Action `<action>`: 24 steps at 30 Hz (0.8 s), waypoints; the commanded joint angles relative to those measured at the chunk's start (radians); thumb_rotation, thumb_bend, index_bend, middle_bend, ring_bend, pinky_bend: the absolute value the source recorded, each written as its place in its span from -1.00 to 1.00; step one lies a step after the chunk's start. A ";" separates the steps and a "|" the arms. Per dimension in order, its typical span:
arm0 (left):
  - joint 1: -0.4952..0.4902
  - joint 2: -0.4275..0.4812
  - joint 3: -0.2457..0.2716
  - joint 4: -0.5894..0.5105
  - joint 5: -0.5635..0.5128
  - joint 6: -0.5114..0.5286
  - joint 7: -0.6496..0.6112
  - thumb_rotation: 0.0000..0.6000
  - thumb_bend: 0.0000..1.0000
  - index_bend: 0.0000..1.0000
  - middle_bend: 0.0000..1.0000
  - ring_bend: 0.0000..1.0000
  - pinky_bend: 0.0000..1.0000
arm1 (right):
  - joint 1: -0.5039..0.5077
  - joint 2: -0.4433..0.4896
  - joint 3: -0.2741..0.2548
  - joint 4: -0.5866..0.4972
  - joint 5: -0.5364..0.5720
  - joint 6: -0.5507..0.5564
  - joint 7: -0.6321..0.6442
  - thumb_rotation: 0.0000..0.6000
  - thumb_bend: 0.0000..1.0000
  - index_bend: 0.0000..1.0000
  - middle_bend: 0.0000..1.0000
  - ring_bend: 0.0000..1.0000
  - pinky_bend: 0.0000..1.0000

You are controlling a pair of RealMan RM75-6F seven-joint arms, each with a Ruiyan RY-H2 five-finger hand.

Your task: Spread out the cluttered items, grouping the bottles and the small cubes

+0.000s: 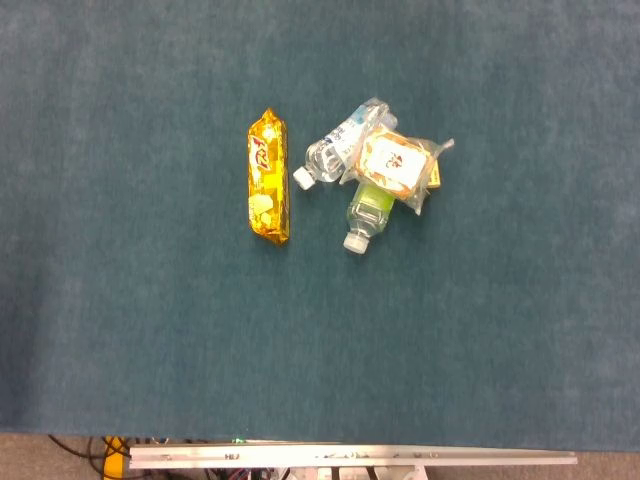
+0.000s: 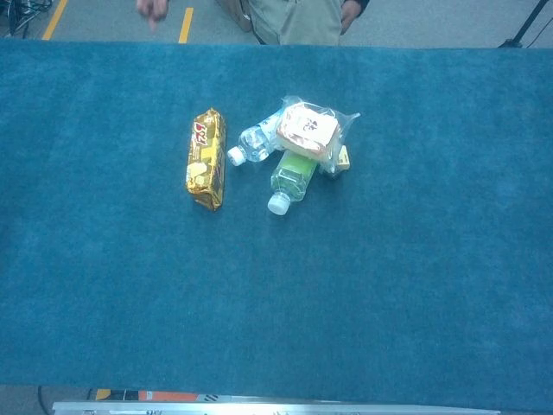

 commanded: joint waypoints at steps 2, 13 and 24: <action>-0.002 0.000 0.000 -0.006 -0.004 -0.006 0.007 1.00 -0.21 -0.59 -0.54 -0.63 -0.53 | 0.000 0.003 -0.001 0.002 0.000 -0.001 0.004 1.00 -0.88 -0.15 -0.26 -0.44 -0.31; 0.004 0.006 0.004 -0.018 0.010 0.009 0.009 1.00 -0.22 -0.59 -0.54 -0.63 -0.53 | 0.028 0.038 -0.003 -0.030 -0.040 -0.021 0.037 1.00 -0.89 -0.18 -0.26 -0.44 -0.31; 0.008 0.013 0.006 -0.017 0.023 0.019 -0.003 1.00 -0.21 -0.59 -0.54 -0.63 -0.53 | 0.192 0.091 0.046 -0.167 -0.031 -0.230 -0.033 1.00 -0.96 -0.58 -0.38 -0.48 -0.30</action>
